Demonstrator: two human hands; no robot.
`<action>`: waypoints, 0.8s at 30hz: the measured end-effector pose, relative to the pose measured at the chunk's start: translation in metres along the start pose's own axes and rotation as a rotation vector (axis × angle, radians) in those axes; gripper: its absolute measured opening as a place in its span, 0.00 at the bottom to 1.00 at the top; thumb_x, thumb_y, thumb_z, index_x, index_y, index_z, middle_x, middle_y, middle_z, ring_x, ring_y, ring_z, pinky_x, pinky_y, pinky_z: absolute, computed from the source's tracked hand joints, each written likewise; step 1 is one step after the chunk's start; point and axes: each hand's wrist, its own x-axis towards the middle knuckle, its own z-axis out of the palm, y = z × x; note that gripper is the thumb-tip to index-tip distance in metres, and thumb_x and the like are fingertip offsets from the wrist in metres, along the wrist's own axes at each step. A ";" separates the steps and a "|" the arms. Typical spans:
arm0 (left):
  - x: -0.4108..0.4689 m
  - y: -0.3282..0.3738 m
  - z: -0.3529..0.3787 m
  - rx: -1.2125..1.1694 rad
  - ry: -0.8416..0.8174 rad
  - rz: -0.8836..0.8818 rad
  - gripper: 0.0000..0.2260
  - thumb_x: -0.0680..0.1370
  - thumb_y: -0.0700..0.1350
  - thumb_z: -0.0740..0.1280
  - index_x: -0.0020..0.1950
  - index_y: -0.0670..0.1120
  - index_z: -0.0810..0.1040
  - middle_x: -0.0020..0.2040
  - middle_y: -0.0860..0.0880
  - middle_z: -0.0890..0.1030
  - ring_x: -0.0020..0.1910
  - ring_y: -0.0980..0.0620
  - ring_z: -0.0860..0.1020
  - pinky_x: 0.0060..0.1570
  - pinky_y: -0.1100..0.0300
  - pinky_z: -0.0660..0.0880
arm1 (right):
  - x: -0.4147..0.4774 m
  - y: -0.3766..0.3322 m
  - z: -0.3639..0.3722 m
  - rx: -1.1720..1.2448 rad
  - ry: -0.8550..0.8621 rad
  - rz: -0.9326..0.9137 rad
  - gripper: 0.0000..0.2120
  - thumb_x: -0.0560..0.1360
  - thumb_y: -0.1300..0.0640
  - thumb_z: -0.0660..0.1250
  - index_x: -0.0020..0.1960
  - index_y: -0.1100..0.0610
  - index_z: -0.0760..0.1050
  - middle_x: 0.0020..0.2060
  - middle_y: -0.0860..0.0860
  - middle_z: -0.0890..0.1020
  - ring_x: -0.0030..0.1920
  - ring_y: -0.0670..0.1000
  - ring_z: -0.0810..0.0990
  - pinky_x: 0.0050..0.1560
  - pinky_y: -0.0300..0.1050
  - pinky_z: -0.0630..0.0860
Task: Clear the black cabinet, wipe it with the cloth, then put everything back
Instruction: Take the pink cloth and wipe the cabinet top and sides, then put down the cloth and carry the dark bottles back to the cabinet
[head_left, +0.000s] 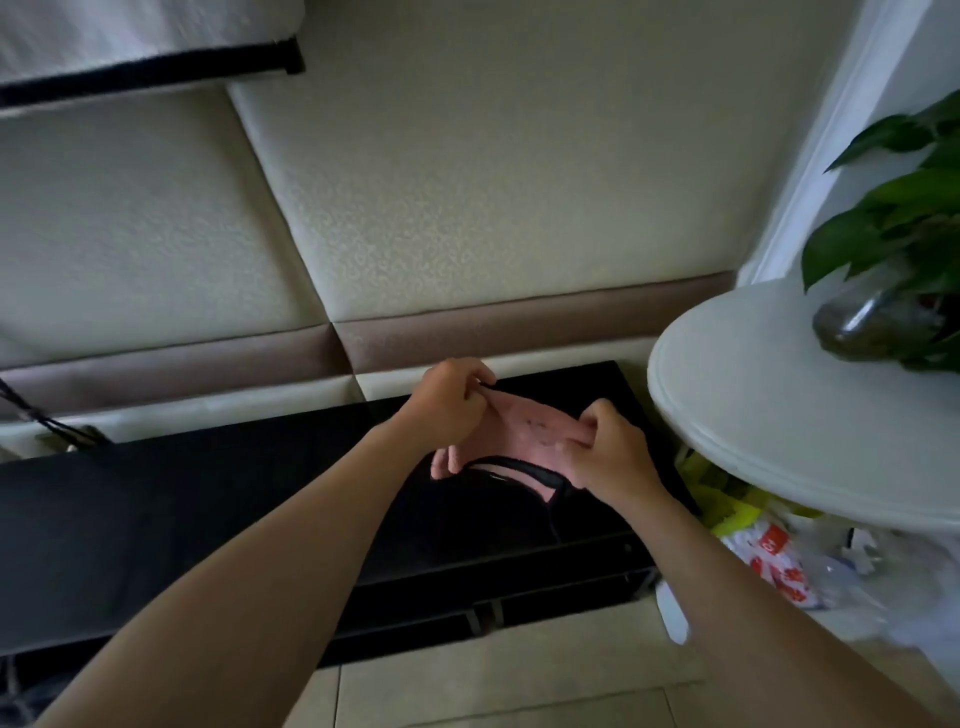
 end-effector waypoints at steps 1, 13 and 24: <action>-0.004 0.006 -0.012 -0.036 -0.007 -0.038 0.14 0.76 0.35 0.61 0.57 0.45 0.82 0.49 0.47 0.82 0.49 0.48 0.79 0.46 0.61 0.72 | -0.003 -0.012 -0.011 0.071 0.007 0.037 0.07 0.72 0.58 0.68 0.48 0.53 0.72 0.42 0.51 0.79 0.42 0.51 0.79 0.41 0.49 0.77; -0.062 0.089 -0.163 -0.242 -0.242 -0.192 0.14 0.76 0.39 0.73 0.61 0.48 0.80 0.55 0.53 0.79 0.53 0.53 0.80 0.56 0.58 0.78 | -0.082 -0.134 -0.123 0.742 -0.119 0.526 0.09 0.72 0.66 0.75 0.52 0.62 0.82 0.45 0.57 0.87 0.48 0.56 0.86 0.46 0.48 0.82; -0.127 0.073 -0.330 -0.410 -0.237 -0.204 0.08 0.78 0.40 0.70 0.40 0.48 0.77 0.38 0.50 0.77 0.40 0.52 0.75 0.45 0.55 0.74 | -0.171 -0.308 -0.122 0.856 -0.073 0.525 0.12 0.75 0.68 0.72 0.58 0.63 0.81 0.50 0.59 0.86 0.52 0.57 0.86 0.54 0.53 0.82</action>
